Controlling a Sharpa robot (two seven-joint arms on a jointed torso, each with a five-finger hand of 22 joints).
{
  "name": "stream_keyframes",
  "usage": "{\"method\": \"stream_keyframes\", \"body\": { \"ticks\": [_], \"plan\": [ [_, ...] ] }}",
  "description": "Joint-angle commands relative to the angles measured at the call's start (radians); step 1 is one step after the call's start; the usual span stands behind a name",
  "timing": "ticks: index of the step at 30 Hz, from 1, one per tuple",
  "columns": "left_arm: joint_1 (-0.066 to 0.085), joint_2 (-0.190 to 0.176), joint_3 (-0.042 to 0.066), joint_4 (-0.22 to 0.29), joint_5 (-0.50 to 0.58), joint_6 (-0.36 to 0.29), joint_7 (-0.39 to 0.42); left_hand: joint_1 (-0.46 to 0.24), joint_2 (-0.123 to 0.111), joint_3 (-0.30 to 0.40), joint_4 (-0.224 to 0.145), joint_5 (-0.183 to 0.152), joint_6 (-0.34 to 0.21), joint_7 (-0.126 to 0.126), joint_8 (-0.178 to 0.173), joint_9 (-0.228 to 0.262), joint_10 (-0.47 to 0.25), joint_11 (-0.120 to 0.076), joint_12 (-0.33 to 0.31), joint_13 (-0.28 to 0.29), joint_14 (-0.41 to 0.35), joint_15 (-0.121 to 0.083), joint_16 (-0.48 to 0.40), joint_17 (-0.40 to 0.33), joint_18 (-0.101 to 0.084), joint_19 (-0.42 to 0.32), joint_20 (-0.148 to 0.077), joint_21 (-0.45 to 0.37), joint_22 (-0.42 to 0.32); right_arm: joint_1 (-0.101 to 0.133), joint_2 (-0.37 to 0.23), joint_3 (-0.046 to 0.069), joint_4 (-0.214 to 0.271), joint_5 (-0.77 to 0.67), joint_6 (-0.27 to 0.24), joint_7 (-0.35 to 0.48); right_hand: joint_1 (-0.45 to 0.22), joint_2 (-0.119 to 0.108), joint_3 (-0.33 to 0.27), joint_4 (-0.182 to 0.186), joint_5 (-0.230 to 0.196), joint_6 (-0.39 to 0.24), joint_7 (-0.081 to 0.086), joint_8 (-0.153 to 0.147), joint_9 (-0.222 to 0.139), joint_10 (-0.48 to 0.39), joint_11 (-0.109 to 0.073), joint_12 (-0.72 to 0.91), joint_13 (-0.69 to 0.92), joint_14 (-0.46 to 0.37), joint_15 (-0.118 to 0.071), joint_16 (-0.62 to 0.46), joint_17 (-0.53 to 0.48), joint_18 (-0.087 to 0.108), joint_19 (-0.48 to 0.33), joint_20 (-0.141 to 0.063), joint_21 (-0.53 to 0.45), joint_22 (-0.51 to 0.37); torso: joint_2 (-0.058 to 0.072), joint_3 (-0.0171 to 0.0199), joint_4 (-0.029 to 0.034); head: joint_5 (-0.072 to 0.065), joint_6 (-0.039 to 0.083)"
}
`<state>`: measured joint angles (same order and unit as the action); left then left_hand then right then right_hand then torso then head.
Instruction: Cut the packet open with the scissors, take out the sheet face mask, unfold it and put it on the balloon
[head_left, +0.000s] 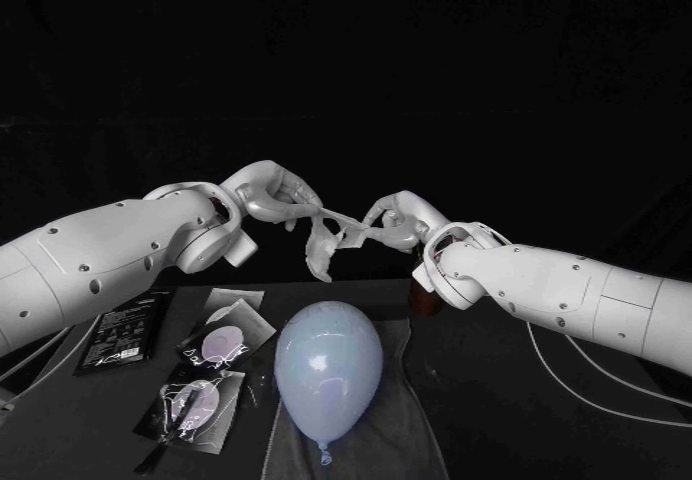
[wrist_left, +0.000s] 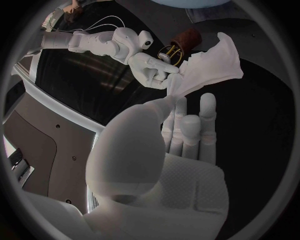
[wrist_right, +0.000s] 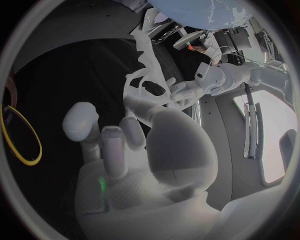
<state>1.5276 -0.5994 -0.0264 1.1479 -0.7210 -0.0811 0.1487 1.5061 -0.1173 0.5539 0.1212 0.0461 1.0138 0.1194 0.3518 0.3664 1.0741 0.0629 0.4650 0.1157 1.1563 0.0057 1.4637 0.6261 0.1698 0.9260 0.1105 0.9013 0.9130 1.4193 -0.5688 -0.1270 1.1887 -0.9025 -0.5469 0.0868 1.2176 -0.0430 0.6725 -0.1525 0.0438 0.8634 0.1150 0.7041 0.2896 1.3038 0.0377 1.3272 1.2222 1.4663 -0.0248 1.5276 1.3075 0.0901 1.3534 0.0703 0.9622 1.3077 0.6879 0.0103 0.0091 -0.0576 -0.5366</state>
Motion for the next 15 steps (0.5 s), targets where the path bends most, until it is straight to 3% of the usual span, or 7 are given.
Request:
{"method": "stream_keyframes", "body": {
  "ticks": [1, 6, 15],
  "plan": [
    [0.017, 0.007, 0.003, 0.008, 0.007, 0.009, -0.007, -0.011, 0.000, 0.009, -0.002, 0.003, 0.002, 0.005, 0.006, 0.139, 0.011, 0.001, 0.004, 0.001, 0.008, 0.000, 0.004, 0.000, 0.014, 0.005, -0.003, 0.004, 0.001, -0.005, 0.003, -0.002, -0.005, 0.037, -0.020, 0.003, -0.010, -0.001, -0.013, 0.003, 0.005, -0.010, -0.001, 0.004, 0.002, -0.011, -0.001, -0.006, -0.003, 0.060, -0.003, 0.001, 0.120, 0.020, -0.003, 0.005, -0.006, 0.115, -0.001, -0.0004, -0.0005, 0.003, 0.001],
    [0.031, 0.020, 0.004, 0.015, 0.010, 0.008, -0.011, -0.013, -0.001, 0.012, -0.003, 0.003, 0.001, 0.005, 0.006, 0.141, 0.012, 0.001, 0.003, 0.002, 0.011, 0.000, 0.004, 0.003, 0.014, 0.005, -0.004, 0.004, 0.002, -0.014, 0.015, -0.003, -0.003, 0.087, -0.007, -0.001, -0.029, -0.007, -0.055, 0.021, 0.005, -0.018, -0.006, -0.003, -0.003, -0.024, -0.003, -0.014, -0.012, 0.057, -0.004, -0.001, 0.113, 0.023, -0.012, 0.007, -0.025, 0.110, 0.000, 0.0001, -0.0007, 0.005, 0.004],
    [0.042, 0.037, 0.006, 0.019, 0.011, -0.007, -0.011, -0.019, -0.001, 0.020, -0.009, 0.003, 0.001, 0.004, 0.006, 0.144, 0.015, 0.001, 0.000, 0.002, 0.019, -0.001, 0.005, 0.014, 0.014, 0.008, -0.005, 0.006, 0.002, -0.035, 0.035, -0.006, -0.016, 0.190, 0.000, -0.004, -0.083, -0.030, -0.135, 0.083, 0.005, -0.061, 0.021, -0.062, -0.035, -0.108, 0.020, -0.067, -0.082, 0.037, 0.015, -0.015, 0.071, 0.035, -0.055, 0.021, -0.116, 0.087, 0.002, 0.0006, -0.0008, 0.007, 0.006]
  ]
}}
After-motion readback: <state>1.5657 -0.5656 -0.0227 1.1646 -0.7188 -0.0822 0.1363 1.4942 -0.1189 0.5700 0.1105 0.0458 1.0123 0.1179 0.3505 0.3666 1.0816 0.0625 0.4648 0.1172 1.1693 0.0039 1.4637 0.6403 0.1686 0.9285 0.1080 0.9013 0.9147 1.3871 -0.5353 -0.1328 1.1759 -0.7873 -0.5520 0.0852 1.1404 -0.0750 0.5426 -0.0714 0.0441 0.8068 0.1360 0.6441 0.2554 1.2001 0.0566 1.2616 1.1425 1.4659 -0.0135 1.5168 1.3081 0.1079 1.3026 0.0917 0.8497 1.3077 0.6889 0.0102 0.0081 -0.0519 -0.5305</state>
